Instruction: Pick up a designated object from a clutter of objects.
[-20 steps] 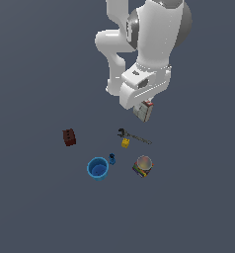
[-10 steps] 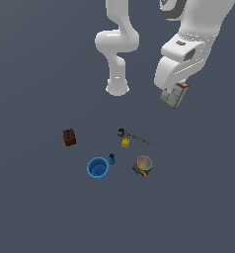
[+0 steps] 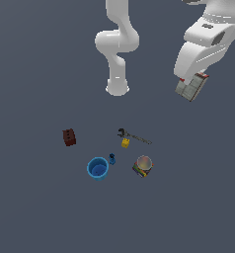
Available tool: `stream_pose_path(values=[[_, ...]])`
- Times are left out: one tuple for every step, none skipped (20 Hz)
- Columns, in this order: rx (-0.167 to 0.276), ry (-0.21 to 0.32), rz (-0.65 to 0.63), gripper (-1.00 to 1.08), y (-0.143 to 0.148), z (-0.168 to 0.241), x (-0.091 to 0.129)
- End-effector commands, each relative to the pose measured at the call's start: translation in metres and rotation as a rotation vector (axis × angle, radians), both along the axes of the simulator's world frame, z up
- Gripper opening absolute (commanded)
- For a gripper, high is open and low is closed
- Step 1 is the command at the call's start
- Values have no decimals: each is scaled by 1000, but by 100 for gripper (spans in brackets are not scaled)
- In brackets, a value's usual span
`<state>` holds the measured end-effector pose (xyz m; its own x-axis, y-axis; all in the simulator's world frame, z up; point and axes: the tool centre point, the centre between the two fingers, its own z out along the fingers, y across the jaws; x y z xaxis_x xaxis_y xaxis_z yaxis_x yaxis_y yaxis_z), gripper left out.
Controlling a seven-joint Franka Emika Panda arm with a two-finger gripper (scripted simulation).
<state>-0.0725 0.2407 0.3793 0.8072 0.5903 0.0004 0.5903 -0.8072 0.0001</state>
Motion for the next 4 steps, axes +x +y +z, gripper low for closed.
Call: stream_pose_path(values=[[0, 1, -1, -100, 4, 3, 0], [0, 1, -1, -100, 4, 3, 1], [0, 1, -1, -100, 5, 3, 1], [0, 1, -1, -100, 5, 3, 1]])
